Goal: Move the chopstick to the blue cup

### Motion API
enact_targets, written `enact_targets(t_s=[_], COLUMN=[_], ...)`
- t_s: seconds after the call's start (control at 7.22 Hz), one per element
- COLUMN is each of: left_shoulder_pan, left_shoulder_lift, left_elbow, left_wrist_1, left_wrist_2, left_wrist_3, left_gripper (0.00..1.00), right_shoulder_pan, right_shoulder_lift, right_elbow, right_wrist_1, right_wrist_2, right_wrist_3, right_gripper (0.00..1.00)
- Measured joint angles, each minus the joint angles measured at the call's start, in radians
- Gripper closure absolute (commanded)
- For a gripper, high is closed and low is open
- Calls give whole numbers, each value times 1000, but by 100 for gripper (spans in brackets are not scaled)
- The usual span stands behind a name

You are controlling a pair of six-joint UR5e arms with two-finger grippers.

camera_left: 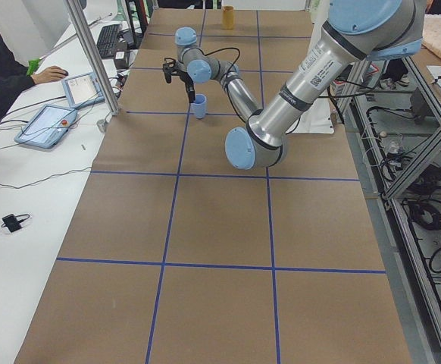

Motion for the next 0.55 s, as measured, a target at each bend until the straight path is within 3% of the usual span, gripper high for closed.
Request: enact_targets(t_s=[0.14,0.55], left_shoulder_pan=[0,0], left_shoulder_lift=[2,7], left_elbow=[-3,-20], left_wrist_1=[0,0], left_wrist_2=[0,0], left_wrist_3=[0,-1], left_gripper=[2,2], right_shoulder_pan=[0,1], right_shoulder_lift=[0,-1], right_elbow=[1,19], right_wrist_1=[2,4], right_wrist_2=[0,3], right_wrist_3=[1,0], right_gripper=[100,100])
